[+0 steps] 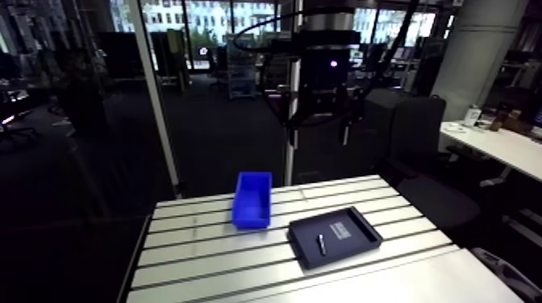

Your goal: Pick up the M10 bolt from the tray and put it into the blue bin.

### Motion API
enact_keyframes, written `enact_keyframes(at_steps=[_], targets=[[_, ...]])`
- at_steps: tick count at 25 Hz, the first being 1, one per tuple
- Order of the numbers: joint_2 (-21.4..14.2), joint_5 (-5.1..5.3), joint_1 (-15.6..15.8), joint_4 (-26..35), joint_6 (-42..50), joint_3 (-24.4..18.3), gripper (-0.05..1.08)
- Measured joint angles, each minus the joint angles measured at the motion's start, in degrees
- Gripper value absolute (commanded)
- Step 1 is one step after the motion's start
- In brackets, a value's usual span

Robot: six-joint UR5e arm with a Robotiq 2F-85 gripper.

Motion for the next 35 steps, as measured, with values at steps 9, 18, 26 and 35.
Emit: enact_keyframes(at_steps=[9, 18, 26, 35], targets=[[2.17, 0.10, -2.62, -6.27, -1.63, 5.04, 0.02], [4.44, 0.04, -4.16, -11.94, -4.06, 9.99, 0.02], [6.73, -0.04, -4.94, -17.04, -4.53, 13.28, 0.02], [9.96, -0.05, -5.07, -22.20, -4.48, 15.52, 0.01]])
